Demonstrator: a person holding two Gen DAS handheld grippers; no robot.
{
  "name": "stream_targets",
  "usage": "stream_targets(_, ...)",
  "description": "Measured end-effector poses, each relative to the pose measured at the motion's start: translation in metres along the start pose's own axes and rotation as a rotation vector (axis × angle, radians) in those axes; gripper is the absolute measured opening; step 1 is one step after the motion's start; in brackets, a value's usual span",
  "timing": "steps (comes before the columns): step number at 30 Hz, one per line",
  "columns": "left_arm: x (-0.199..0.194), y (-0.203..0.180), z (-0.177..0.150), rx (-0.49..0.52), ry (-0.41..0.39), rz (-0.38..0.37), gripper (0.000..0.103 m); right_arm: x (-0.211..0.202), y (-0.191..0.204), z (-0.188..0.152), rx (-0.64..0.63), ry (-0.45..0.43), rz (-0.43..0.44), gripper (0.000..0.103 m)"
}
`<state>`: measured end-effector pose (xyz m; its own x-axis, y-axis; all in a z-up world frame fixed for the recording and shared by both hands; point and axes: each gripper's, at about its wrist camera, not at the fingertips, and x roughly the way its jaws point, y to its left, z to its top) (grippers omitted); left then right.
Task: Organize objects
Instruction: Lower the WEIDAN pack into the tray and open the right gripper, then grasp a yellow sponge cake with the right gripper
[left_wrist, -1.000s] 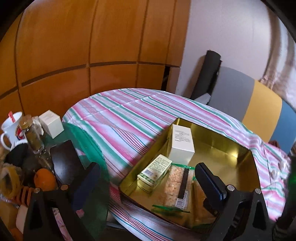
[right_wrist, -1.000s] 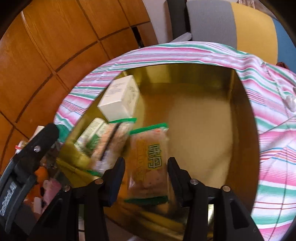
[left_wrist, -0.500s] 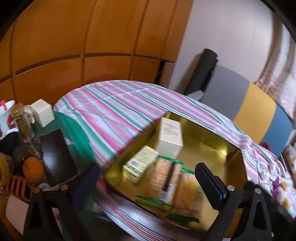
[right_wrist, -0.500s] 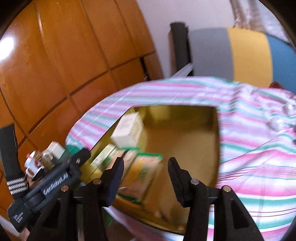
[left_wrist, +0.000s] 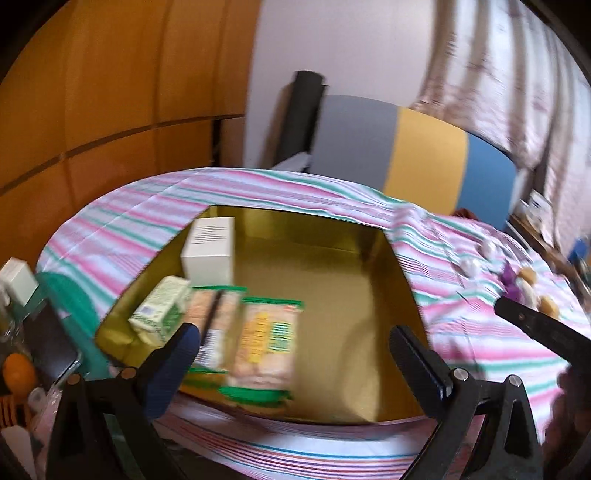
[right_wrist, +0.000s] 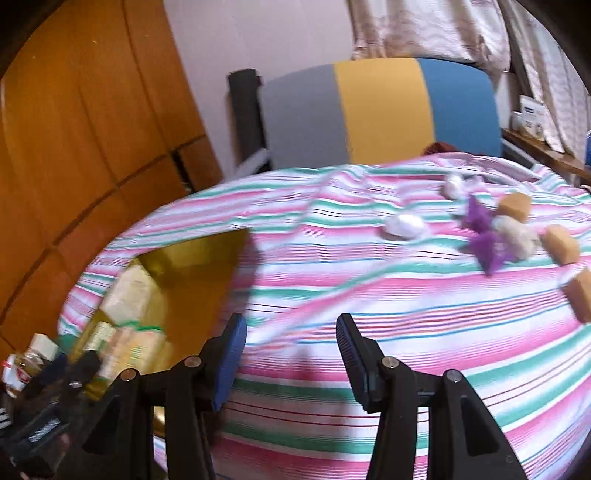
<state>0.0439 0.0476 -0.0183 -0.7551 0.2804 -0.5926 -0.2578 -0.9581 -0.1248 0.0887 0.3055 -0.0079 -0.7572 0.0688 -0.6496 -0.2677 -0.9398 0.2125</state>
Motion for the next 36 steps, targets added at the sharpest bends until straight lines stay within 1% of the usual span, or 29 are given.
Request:
stream_targets(1, -0.001, -0.007, -0.001, 0.017, -0.001, -0.025, 0.103, 0.000, -0.011, -0.002, 0.004, 0.001, -0.013, 0.053)
stream_targets(3, -0.001, -0.020, -0.004, 0.052, 0.006, -0.075, 0.103, 0.001, -0.030, -0.005, 0.014, 0.009, -0.039, 0.059)
stream_targets(5, -0.001, -0.032, -0.009, 0.084, 0.020, -0.114, 0.103, 0.001, -0.054, -0.009, 0.033, 0.025, -0.072, 0.070)
stream_targets(7, -0.002, -0.045, -0.013, 0.110, 0.031, -0.149, 0.103, -0.002, -0.075, -0.012, 0.053, 0.024, -0.074, 0.072)
stream_targets(9, -0.004, -0.057, -0.016, 0.133, 0.035, -0.184, 0.103, -0.007, -0.098, -0.015, 0.062, 0.012, -0.098, 0.073)
stream_targets(12, -0.008, -0.075, -0.021, 0.175, 0.032, -0.209, 0.103, -0.017, -0.134, -0.011, 0.060, -0.028, -0.200, 0.079)
stream_targets(13, -0.009, -0.080, -0.023, 0.189, 0.035, -0.215, 0.103, -0.023, -0.151, -0.008, 0.056, -0.050, -0.253, 0.081)
stream_targets(15, -0.010, -0.088, -0.027, 0.200, 0.043, -0.229, 0.103, -0.029, -0.173, -0.001, 0.048, -0.075, -0.326, 0.082)
stream_targets(17, -0.011, -0.095, -0.031, 0.205, 0.061, -0.248, 0.103, -0.033, -0.207, 0.009, 0.046, -0.084, -0.430, 0.083)
stream_targets(19, -0.011, -0.100, -0.034, 0.205, 0.071, -0.256, 0.103, -0.035, -0.233, 0.017, 0.064, -0.077, -0.481, 0.083)
stream_targets(22, -0.010, -0.108, -0.039, 0.215, 0.093, -0.271, 0.103, -0.034, -0.271, 0.025, 0.109, -0.047, -0.496, 0.083)
stream_targets(26, -0.010, -0.117, -0.043, 0.225, 0.116, -0.289, 0.103, -0.024, -0.304, 0.026, 0.129, 0.002, -0.462, 0.083)
stream_targets(31, -0.010, -0.127, -0.047, 0.247, 0.136, -0.299, 0.103, -0.014, -0.322, 0.013, 0.178, 0.041, -0.441, 0.083)
stream_targets(33, -0.009, -0.131, -0.048, 0.257, 0.143, -0.294, 0.103, -0.014, -0.323, 0.008, 0.207, 0.032, -0.422, 0.083)
stream_targets(36, -0.008, -0.136, -0.049, 0.263, 0.159, -0.290, 0.103, -0.015, -0.319, 0.003, 0.214, 0.002, -0.421, 0.082)
